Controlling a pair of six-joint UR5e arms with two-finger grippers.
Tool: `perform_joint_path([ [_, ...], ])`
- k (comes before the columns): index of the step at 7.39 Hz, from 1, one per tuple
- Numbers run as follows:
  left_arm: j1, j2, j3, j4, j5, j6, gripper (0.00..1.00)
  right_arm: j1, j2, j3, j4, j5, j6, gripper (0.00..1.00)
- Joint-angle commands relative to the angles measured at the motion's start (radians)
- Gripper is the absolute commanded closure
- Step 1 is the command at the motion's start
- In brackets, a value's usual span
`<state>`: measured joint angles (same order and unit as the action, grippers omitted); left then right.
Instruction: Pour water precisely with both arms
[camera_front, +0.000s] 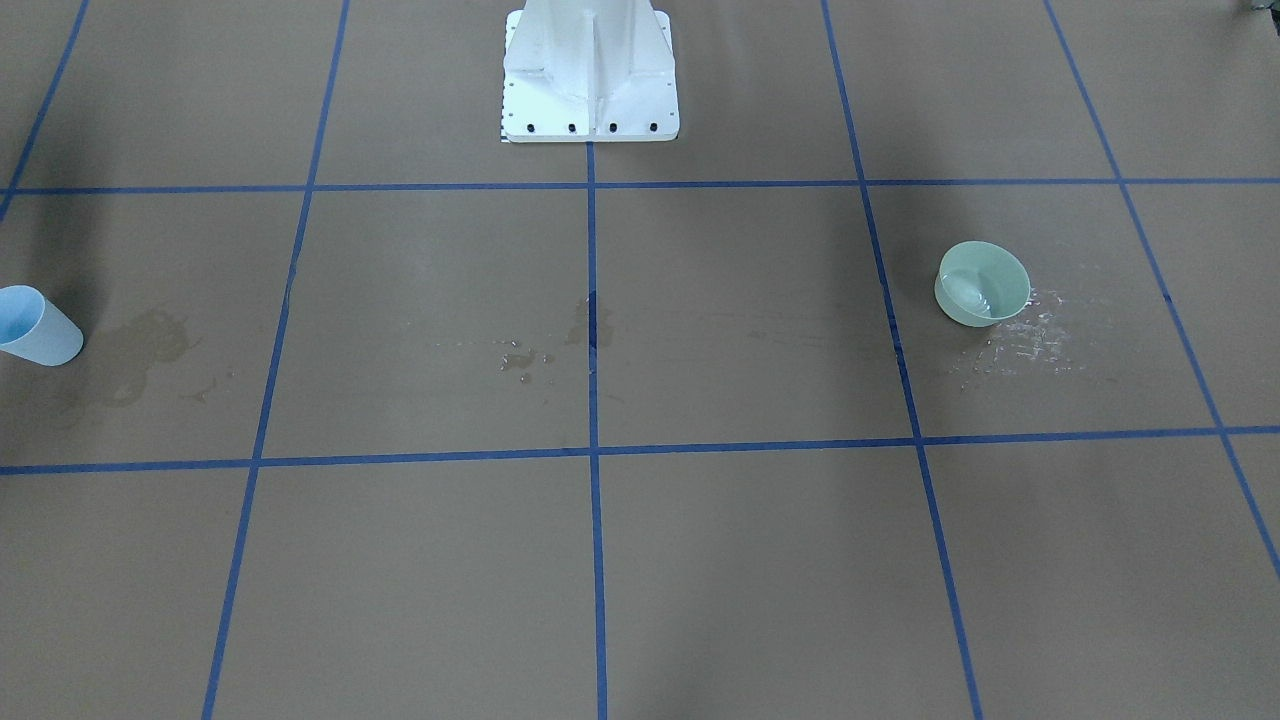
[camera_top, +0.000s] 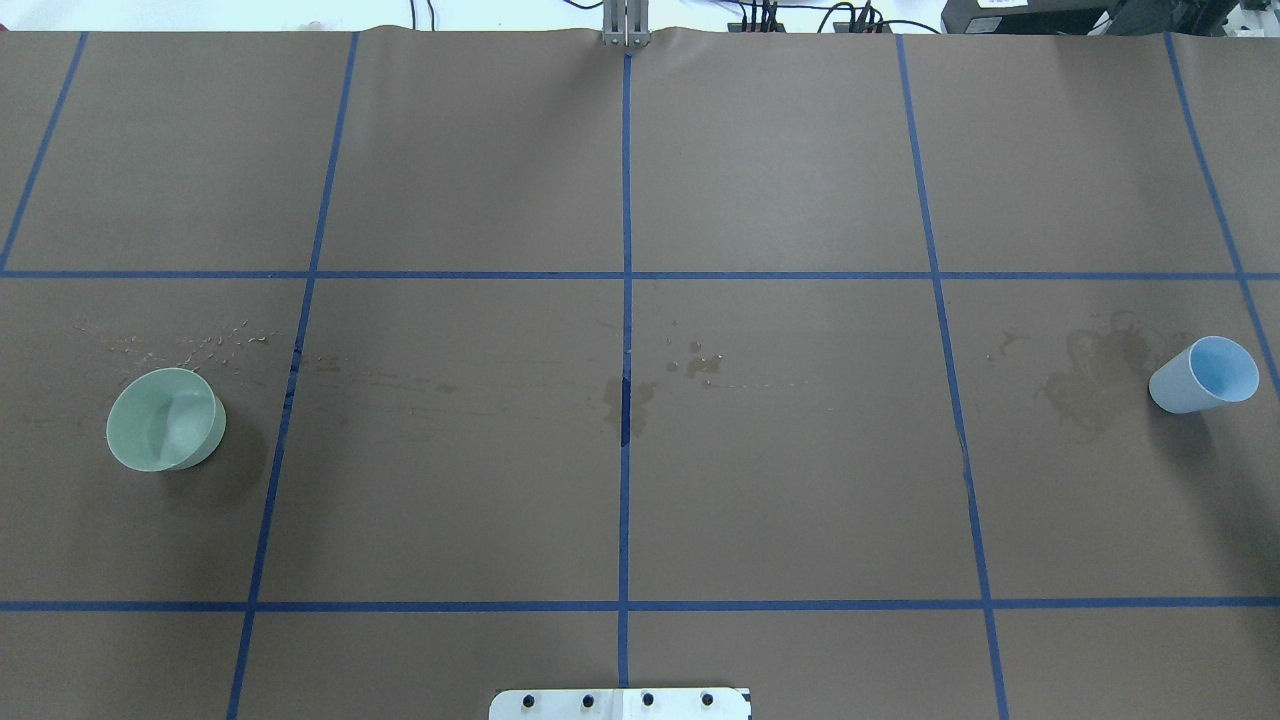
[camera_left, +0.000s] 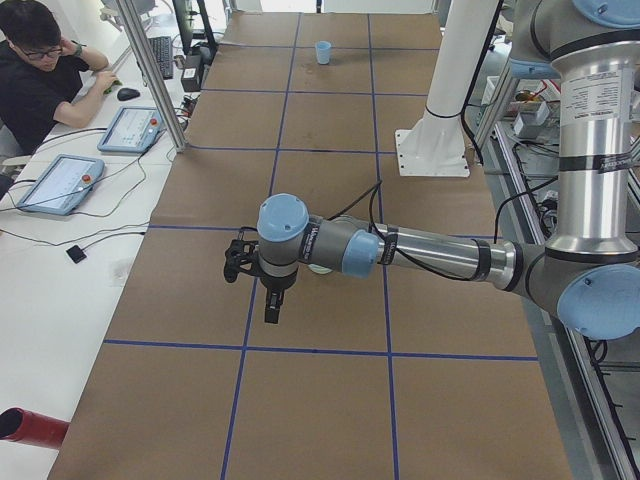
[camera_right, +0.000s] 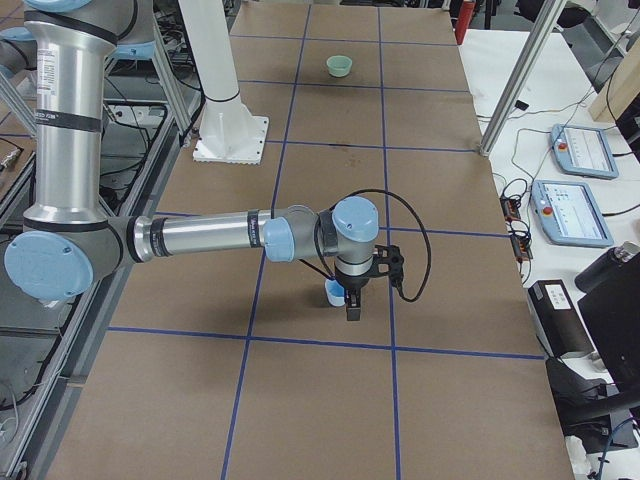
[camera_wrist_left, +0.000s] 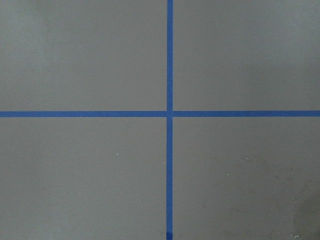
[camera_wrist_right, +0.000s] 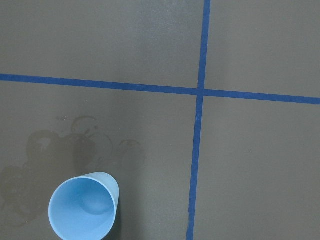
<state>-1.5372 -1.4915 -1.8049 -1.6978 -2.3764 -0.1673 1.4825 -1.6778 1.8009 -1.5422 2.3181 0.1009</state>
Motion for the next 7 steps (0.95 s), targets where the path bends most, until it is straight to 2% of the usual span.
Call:
perform_joint_path([
  [1, 0.044, -0.010, -0.005, -0.020, -0.090, -0.075, 0.00, 0.001, 0.001, 0.006, 0.001, 0.001, -0.001, 0.00],
  [2, 0.072, -0.015, 0.021, -0.020, -0.118, -0.160, 0.00, 0.001, 0.001, 0.009, 0.002, 0.001, -0.001, 0.00],
  [3, 0.177, -0.024, 0.004, -0.075, -0.132, -0.360, 0.00, -0.001, 0.000, 0.009, 0.002, 0.001, -0.001, 0.00],
  [5, 0.370, -0.001, 0.009, -0.323, -0.007, -0.727, 0.00, -0.001, -0.002, 0.009, 0.002, 0.001, -0.001, 0.00],
  [6, 0.459, 0.020, 0.010, -0.397, 0.052, -0.815, 0.00, -0.001, -0.002, 0.008, 0.001, 0.001, -0.001, 0.00],
  [7, 0.509, 0.036, 0.010, -0.404, 0.061, -0.821, 0.01, 0.001, -0.002, 0.008, 0.001, 0.001, -0.001, 0.00],
])
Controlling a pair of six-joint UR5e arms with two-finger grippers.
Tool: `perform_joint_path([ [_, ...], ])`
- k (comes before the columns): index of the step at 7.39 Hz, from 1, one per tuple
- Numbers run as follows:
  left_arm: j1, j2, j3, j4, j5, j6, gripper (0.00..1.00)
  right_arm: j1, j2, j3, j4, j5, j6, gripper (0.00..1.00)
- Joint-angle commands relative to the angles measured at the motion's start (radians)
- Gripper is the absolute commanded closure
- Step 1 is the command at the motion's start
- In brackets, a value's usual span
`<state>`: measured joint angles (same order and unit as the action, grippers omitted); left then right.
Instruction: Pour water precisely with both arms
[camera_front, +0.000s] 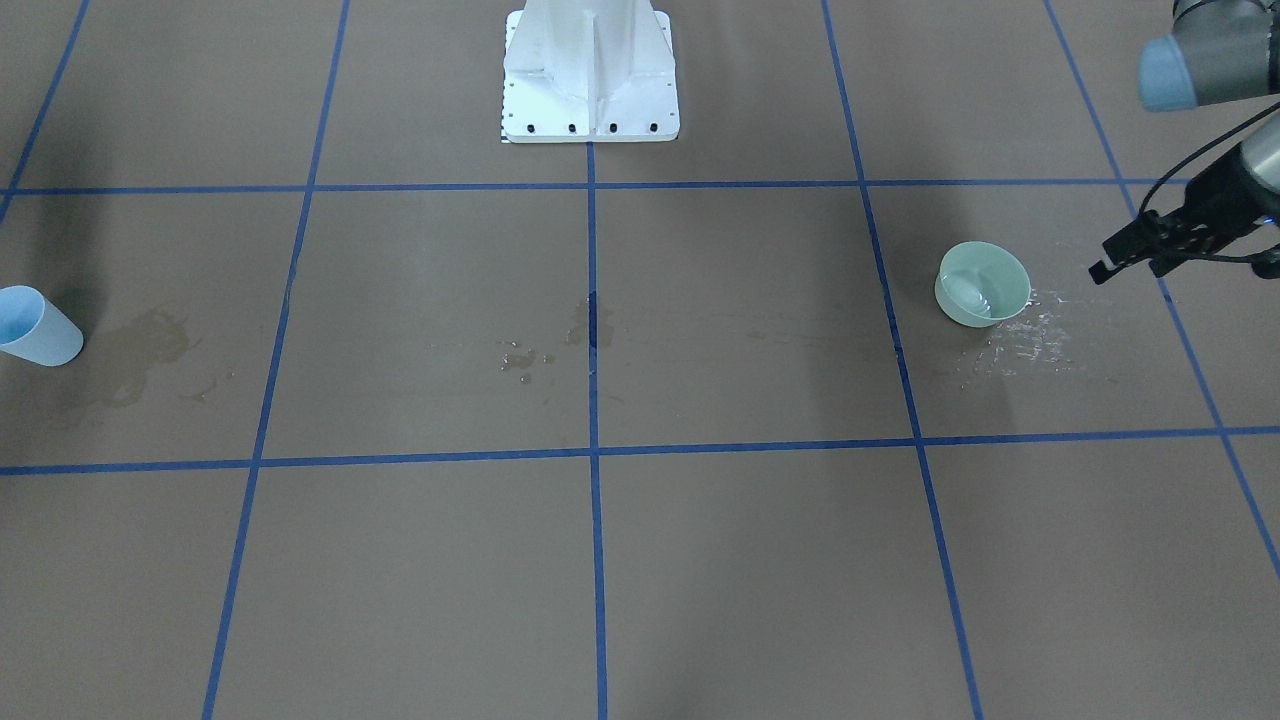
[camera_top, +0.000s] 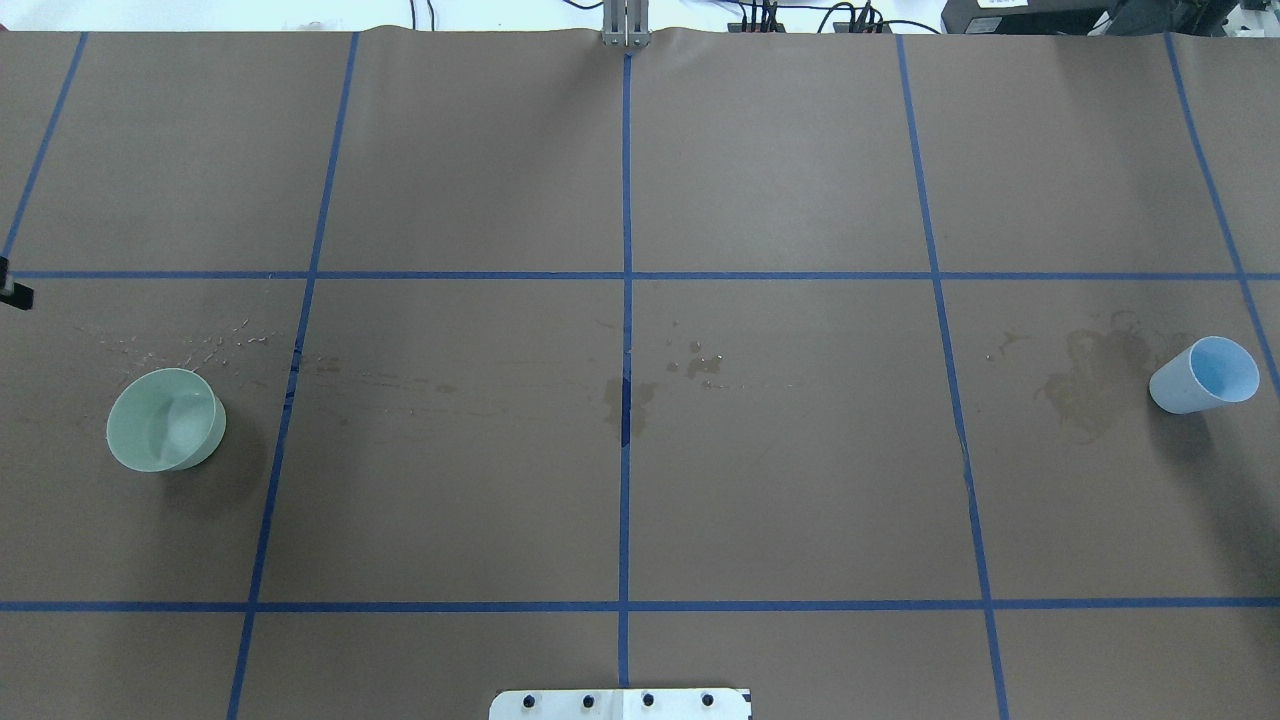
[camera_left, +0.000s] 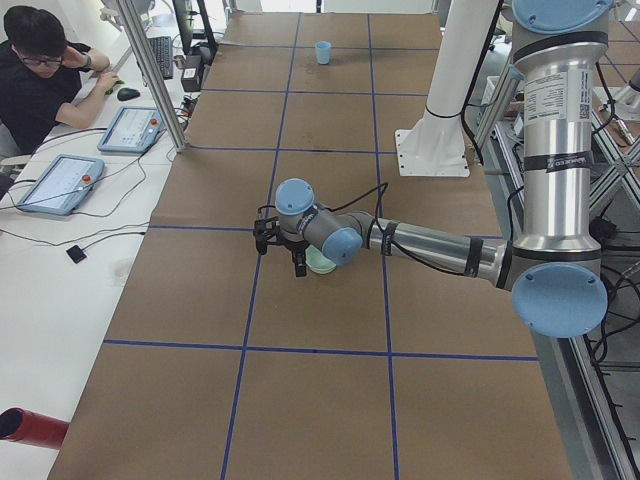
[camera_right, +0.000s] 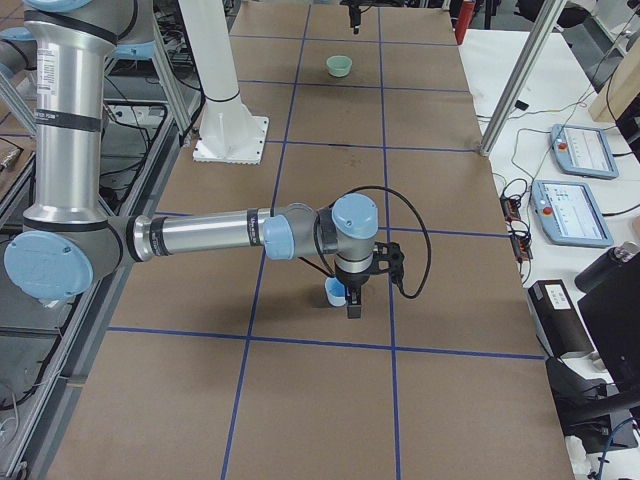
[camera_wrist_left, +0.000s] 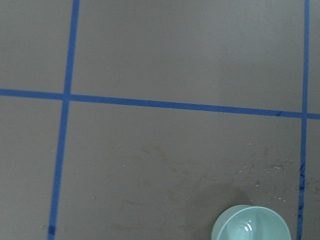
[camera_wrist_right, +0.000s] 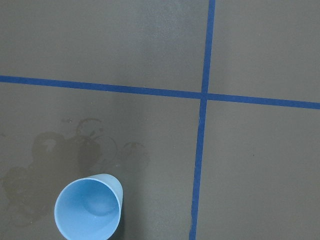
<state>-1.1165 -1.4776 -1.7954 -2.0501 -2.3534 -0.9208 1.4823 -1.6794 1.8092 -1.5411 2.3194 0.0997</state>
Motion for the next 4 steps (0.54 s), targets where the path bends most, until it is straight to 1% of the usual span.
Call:
perform_joint_path([
  [1, 0.131, 0.026, 0.001, -0.051, 0.039, -0.069, 0.01, 0.001, 0.000, -0.002, -0.001, 0.000, 0.000, 0.00],
  [2, 0.167, 0.029, 0.011, -0.048, 0.039, -0.070, 0.01, 0.001, -0.002, 0.001, -0.001, 0.000, 0.000, 0.00],
  [4, 0.222, 0.034, 0.065, -0.051, 0.039, -0.067, 0.01, 0.000, -0.003, 0.002, -0.001, 0.000, 0.000, 0.00],
])
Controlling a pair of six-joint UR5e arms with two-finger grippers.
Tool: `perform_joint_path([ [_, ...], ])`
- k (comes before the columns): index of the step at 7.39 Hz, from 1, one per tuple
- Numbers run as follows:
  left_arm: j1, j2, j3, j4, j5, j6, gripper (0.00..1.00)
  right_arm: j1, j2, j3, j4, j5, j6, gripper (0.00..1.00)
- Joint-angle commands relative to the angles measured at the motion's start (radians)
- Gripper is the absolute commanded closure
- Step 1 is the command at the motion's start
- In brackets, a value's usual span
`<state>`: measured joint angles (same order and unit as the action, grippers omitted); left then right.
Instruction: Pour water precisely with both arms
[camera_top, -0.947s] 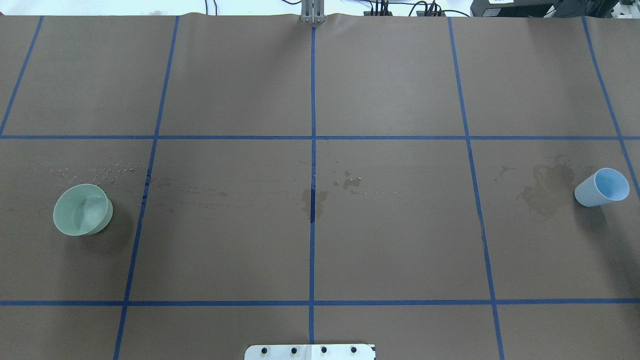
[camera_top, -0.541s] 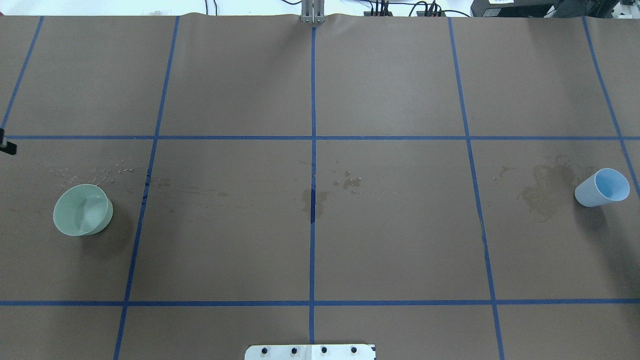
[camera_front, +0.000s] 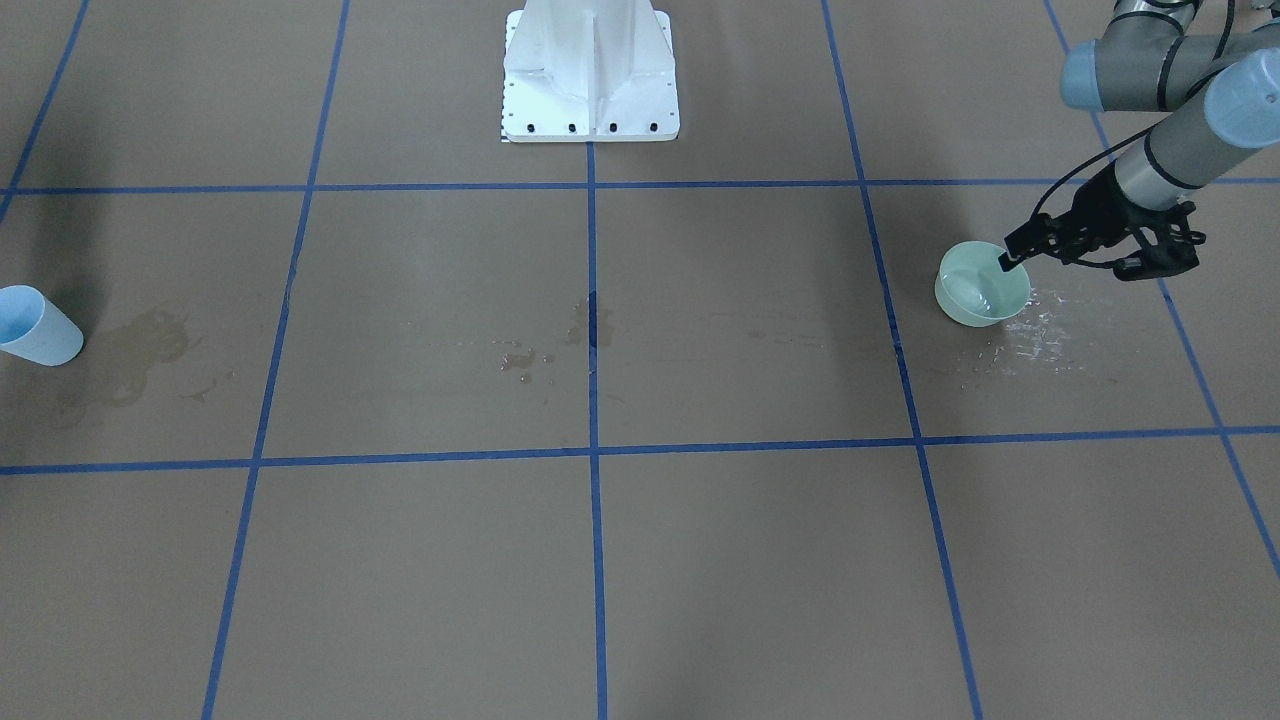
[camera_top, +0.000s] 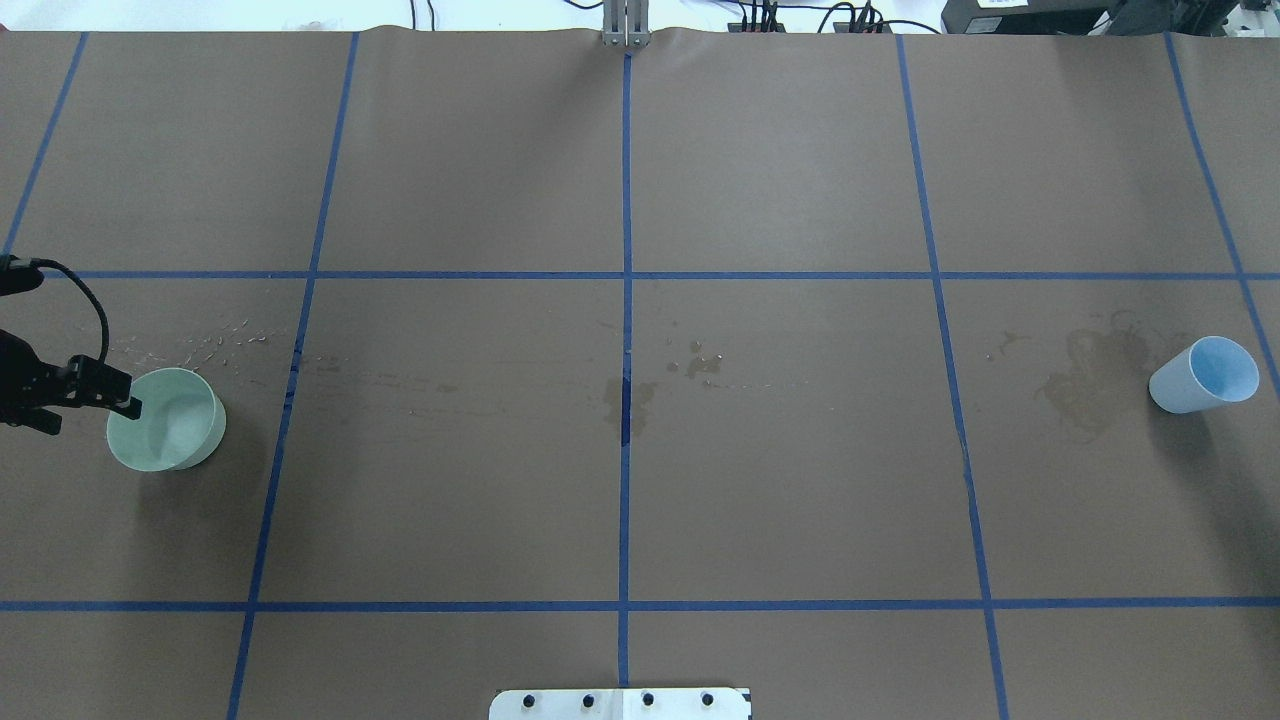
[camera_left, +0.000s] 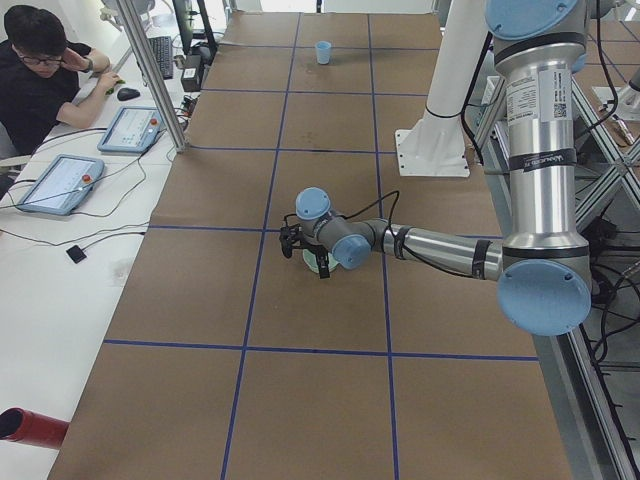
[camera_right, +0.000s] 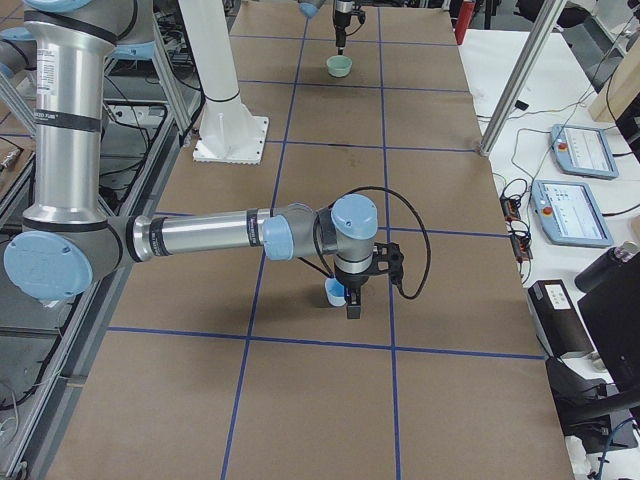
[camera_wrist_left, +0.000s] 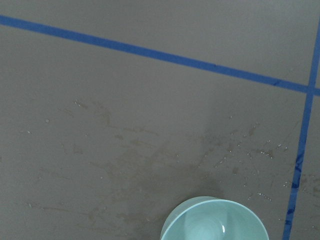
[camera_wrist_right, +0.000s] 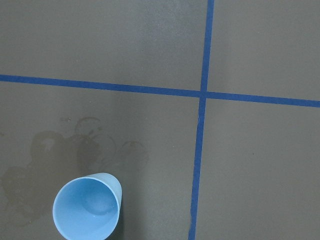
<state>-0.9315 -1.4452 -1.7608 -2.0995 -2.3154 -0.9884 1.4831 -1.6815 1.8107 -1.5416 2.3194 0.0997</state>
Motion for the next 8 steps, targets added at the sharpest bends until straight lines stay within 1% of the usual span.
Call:
perform_joint_path([
  [1, 0.054, -0.004, 0.049, -0.004, 0.002, -0.001, 0.01, 0.000, -0.001, 0.001, 0.000, 0.002, 0.000, 0.00],
  [2, 0.057, -0.007, 0.056, -0.005, 0.005, -0.019, 0.30, 0.000, -0.001, 0.001, 0.000, 0.000, 0.000, 0.00],
  [3, 0.056, -0.010, 0.058, -0.005, 0.007, -0.068, 0.86, 0.000, -0.001, 0.001, 0.000, 0.000, 0.000, 0.00],
  [4, 0.056, -0.014, 0.063, -0.004, 0.007, -0.069, 1.00, 0.000, 0.000, 0.001, 0.000, 0.000, 0.000, 0.00],
  [6, 0.056, -0.041, 0.058, 0.006, 0.004, -0.087, 1.00, -0.001, 0.003, 0.001, 0.002, 0.002, 0.000, 0.00],
  [7, 0.045, -0.050, 0.031, 0.010, -0.010, -0.122, 1.00, -0.001, 0.003, 0.007, 0.002, 0.003, 0.000, 0.00],
  [8, 0.010, -0.085, -0.042, 0.123, -0.066, -0.133, 1.00, 0.000, 0.003, 0.013, 0.002, 0.002, 0.000, 0.00],
])
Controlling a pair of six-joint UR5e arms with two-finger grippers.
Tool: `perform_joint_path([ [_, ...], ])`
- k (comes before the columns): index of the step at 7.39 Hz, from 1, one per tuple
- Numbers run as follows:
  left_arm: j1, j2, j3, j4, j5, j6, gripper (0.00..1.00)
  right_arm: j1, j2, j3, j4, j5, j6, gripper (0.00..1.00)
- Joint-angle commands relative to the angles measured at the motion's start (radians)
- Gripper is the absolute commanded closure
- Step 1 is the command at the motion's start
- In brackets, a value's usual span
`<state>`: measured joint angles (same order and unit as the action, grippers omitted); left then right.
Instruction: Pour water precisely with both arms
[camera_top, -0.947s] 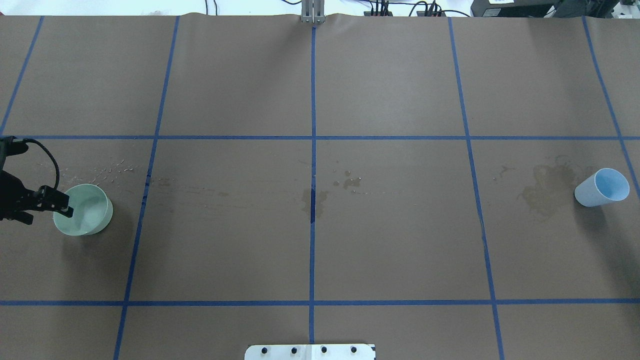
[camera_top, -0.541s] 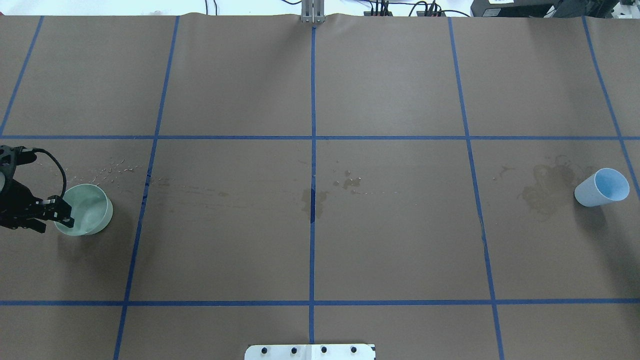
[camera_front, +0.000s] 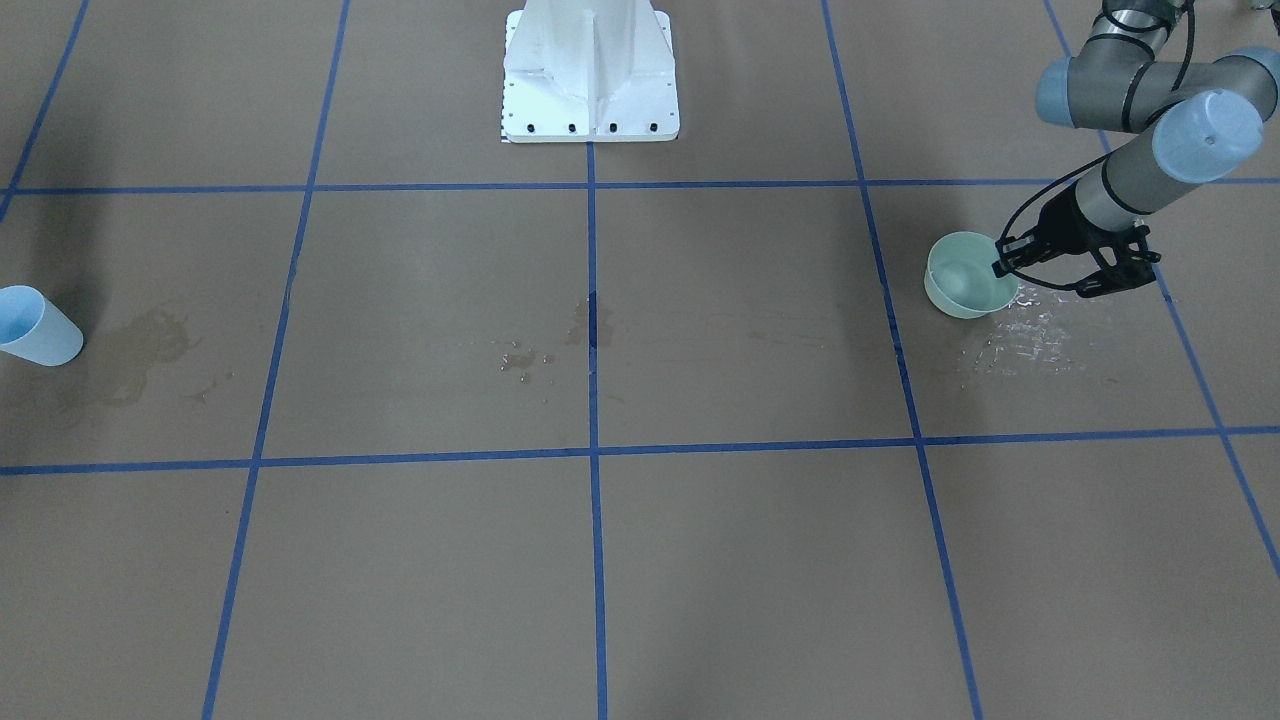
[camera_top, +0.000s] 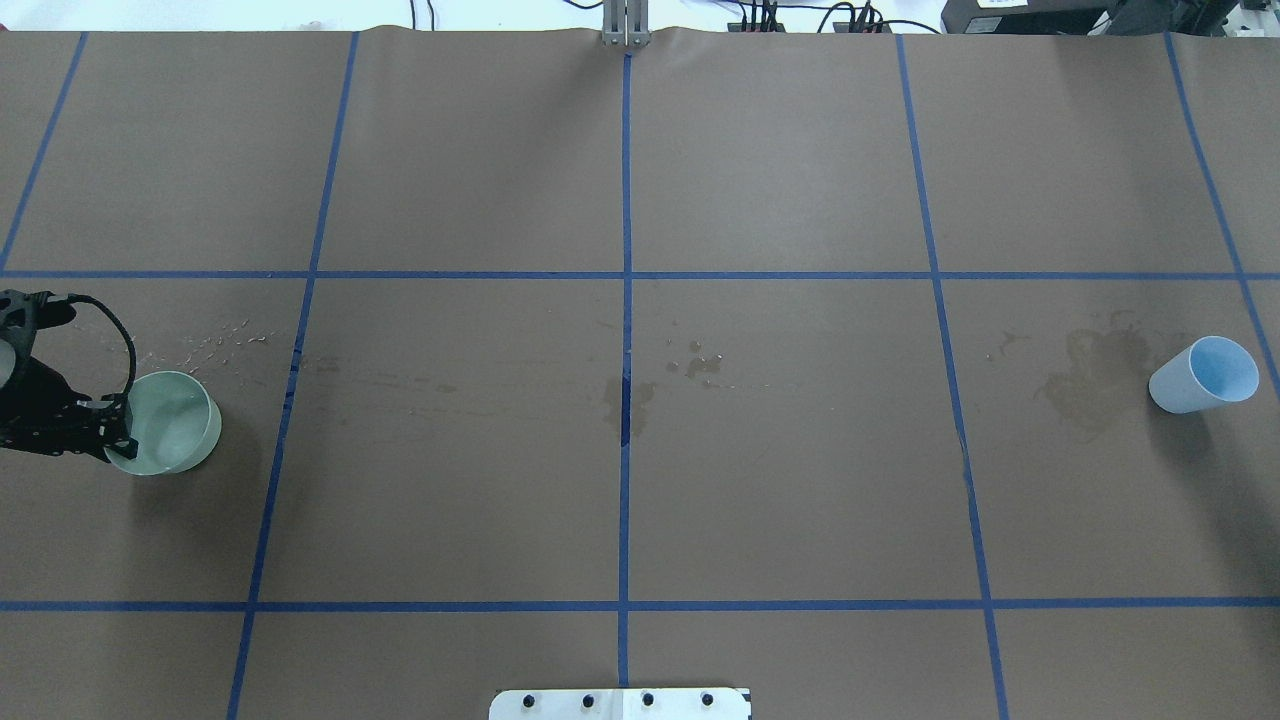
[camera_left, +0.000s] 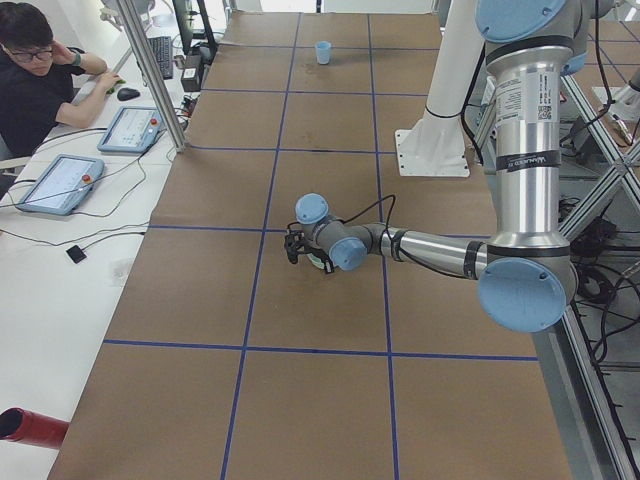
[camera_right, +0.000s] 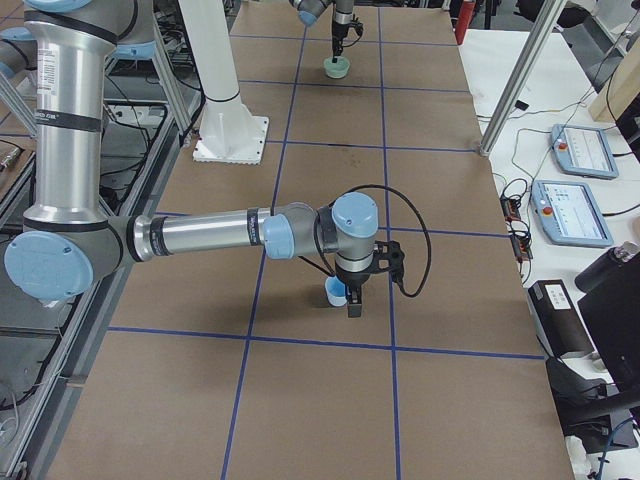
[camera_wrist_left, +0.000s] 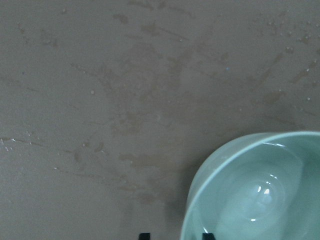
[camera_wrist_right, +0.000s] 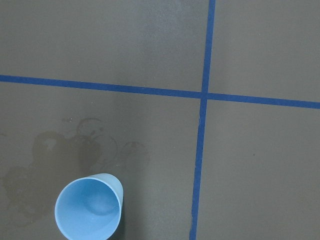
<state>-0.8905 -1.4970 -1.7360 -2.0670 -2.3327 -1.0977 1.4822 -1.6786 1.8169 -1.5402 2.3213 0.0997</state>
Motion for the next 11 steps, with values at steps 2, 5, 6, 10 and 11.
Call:
perform_joint_path([
  [2, -0.074, -0.397, -0.229, 0.662, -0.062, -0.025, 1.00, 0.001, -0.003, 0.009, -0.001, 0.000, 0.000, 0.00],
  [5, 0.135, -0.829, -0.061, 0.843, 0.030, -0.300, 1.00, 0.001, -0.004, 0.007, -0.003, 0.000, -0.002, 0.00],
  [6, 0.190, -0.871, 0.026, 0.752, 0.097, -0.382, 1.00, 0.001, -0.006, 0.007, -0.005, 0.000, 0.000, 0.00],
  [10, 0.219, -0.979, 0.410, 0.411, 0.145, -0.455, 1.00, 0.001, -0.007, 0.001, -0.006, 0.000, -0.002, 0.00],
  [11, 0.219, -0.988, 0.465, 0.337, 0.147, -0.456, 1.00, 0.001, -0.007, 0.001, -0.006, 0.000, -0.002, 0.00],
])
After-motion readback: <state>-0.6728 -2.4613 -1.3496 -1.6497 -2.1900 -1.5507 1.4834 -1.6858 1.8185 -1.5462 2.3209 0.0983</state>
